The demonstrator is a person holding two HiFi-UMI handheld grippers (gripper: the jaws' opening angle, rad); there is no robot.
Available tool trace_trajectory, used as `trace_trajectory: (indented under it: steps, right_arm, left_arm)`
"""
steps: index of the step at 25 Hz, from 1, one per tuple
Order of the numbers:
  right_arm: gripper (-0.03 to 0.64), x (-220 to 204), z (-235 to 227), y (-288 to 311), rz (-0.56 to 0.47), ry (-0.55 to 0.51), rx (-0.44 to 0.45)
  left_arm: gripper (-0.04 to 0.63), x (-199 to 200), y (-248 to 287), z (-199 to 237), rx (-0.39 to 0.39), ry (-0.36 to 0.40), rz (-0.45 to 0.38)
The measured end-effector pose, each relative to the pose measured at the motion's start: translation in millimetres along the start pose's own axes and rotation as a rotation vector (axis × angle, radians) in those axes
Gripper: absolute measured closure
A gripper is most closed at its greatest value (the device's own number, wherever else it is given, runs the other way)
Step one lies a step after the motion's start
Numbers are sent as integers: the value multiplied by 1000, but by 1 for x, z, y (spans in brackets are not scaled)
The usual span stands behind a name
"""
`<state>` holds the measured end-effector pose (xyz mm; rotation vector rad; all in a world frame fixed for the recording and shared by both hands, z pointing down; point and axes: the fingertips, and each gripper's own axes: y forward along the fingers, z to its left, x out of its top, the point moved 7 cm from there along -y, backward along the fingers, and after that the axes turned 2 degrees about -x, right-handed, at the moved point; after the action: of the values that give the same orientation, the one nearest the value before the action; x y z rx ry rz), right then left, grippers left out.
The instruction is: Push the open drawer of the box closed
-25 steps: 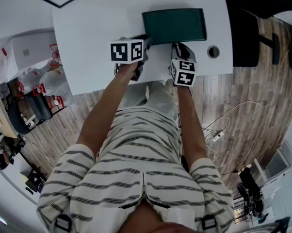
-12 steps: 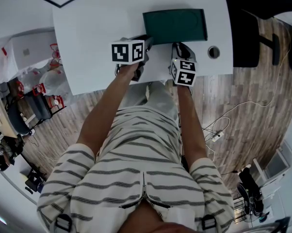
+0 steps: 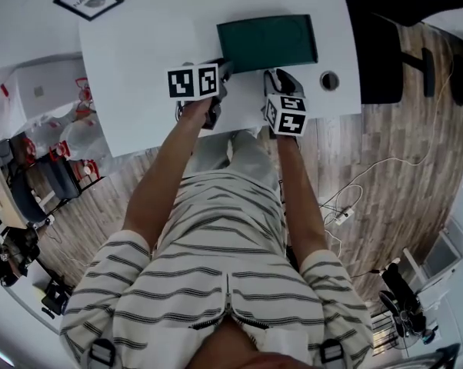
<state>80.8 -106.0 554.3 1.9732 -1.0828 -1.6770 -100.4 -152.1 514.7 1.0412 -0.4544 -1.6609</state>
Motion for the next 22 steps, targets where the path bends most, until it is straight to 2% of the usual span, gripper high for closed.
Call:
trace_trajectory:
  steps: [6,13,22]
  right_arm:
    - [495,9,0,-17,-32,-11,0]
    - [508,26,8,-44,-95,-21,9]
    - [535,48,25,-90,-179,-8,60]
  left_arm:
    - [494,-3,-4,-4,6,31,8]
    - [508,-6,-23,-21,-8,57,-40]
    - [563,-6,-58,-58,-10,191,-146]
